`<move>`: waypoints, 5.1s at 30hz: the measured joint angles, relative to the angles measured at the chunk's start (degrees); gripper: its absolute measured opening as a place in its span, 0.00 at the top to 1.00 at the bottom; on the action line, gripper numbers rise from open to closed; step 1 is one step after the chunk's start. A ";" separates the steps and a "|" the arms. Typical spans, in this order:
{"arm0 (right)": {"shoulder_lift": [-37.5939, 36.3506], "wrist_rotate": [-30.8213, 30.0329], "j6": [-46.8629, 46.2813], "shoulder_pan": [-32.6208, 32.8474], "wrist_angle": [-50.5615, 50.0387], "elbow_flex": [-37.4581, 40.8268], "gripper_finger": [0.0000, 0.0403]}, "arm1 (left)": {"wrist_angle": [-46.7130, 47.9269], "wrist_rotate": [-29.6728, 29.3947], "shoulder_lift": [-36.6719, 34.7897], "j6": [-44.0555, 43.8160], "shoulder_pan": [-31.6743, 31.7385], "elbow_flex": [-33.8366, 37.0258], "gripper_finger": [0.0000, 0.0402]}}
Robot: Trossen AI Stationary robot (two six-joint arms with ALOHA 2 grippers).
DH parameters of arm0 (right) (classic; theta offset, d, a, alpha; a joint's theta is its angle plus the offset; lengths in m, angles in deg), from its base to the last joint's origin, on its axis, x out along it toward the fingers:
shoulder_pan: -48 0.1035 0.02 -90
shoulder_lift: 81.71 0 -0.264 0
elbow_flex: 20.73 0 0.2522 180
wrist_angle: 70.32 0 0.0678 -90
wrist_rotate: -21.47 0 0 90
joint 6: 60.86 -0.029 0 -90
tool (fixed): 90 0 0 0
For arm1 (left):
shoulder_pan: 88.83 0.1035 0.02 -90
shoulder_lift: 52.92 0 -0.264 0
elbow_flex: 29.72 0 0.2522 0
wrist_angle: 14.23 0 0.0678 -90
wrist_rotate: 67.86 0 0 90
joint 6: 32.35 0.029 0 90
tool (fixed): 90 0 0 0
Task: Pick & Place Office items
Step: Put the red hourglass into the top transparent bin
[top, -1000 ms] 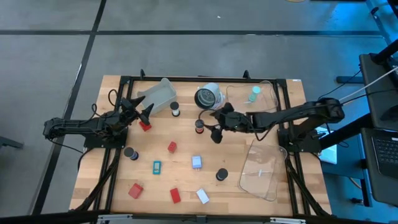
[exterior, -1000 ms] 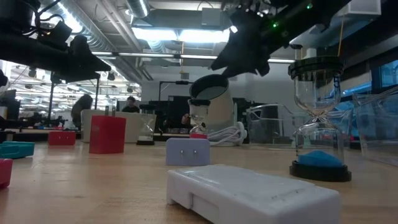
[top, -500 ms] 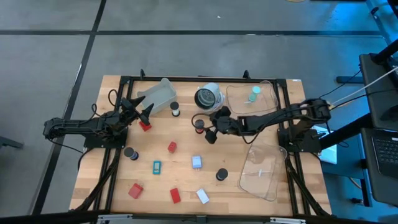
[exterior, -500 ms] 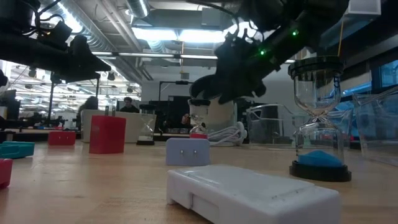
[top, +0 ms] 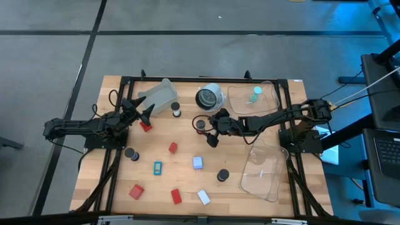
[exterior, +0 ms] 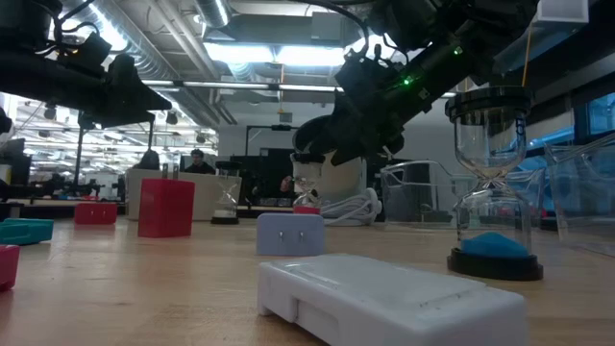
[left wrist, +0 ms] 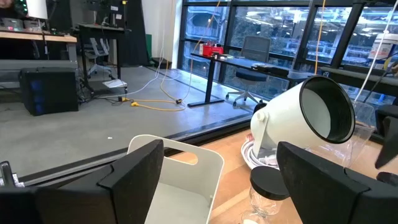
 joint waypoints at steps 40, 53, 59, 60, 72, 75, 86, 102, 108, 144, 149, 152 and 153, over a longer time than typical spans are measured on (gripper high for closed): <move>0.20 9.70 9.98 -2.25 8.37 -0.04 0.06 | 0.00 -0.46 0.00 0.15 0.01 0.00 0.23; 7.65 11.28 12.05 -3.88 18.12 -0.11 0.06 | 0.02 -0.48 0.02 0.61 0.01 0.00 0.23; 9.04 10.82 12.19 -4.37 19.83 -0.11 0.06 | 0.02 -0.48 0.02 0.61 0.01 0.00 0.23; 9.05 10.84 12.20 -4.44 19.77 -0.11 0.06 | 0.02 -0.48 0.02 0.61 0.01 0.00 0.23; 9.05 10.65 10.47 -4.50 20.09 -0.11 0.14 | 0.02 -0.48 0.02 0.63 0.02 0.00 0.23; 9.05 10.65 10.46 -4.50 19.87 -0.11 0.21 | 0.02 -0.48 0.02 0.62 0.02 0.00 0.23; 9.03 10.93 4.56 -4.50 19.79 -0.11 0.47 | 0.02 -0.48 0.02 0.61 0.00 0.00 0.23; -3.74 10.99 1.41 -4.50 12.13 -0.02 0.46 | 0.04 -0.47 0.04 0.62 0.01 0.00 0.23; -17.61 2.51 1.41 -4.48 -5.78 -0.04 0.46 | 0.04 -0.46 0.04 0.63 0.02 0.00 0.23; -30.72 -15.51 -11.71 -27.95 -0.58 25.53 0.46 | 0.13 -2.17 0.04 0.57 0.02 0.00 0.23; -25.24 -14.17 -9.98 -28.95 3.14 23.75 0.46 | 0.33 -4.42 0.04 0.57 0.02 0.00 0.23; -22.05 -14.18 -9.14 -29.35 3.66 22.21 0.46 | 0.39 -5.20 0.04 0.58 0.02 0.00 0.23; -20.97 -14.16 -9.03 -29.49 3.73 21.63 0.46 | 0.40 -5.20 0.04 0.59 0.02 0.00 0.23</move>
